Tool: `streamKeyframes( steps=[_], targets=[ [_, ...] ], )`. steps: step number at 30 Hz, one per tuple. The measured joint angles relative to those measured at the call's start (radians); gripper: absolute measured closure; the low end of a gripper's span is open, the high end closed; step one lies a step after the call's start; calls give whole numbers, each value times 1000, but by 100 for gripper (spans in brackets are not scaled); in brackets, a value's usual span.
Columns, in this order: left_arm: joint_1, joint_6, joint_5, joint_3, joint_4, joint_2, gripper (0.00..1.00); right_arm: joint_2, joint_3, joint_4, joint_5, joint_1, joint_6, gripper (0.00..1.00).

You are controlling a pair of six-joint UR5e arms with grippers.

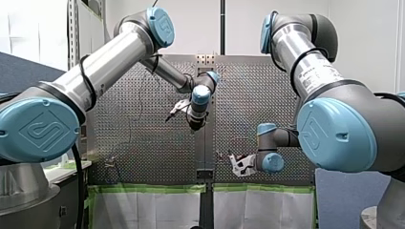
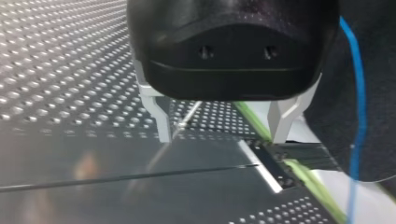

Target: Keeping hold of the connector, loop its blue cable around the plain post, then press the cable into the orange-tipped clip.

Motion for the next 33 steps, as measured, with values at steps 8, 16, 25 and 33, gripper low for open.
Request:
streamKeyframes(
  steps=[8,16,25,33],
  targets=[
    [9,-4,0,4,-72,-7,0,0,0,-7,11,0,2,100],
    [-3,-4,28,5,-142,-34,0,0,0,-9,11,4,1,100],
    [-4,-3,49,5,-235,-57,0,0,0,-12,11,7,1,100],
    [0,-7,62,25,-323,-72,0,0,0,-12,11,9,-2,100]
  ],
)
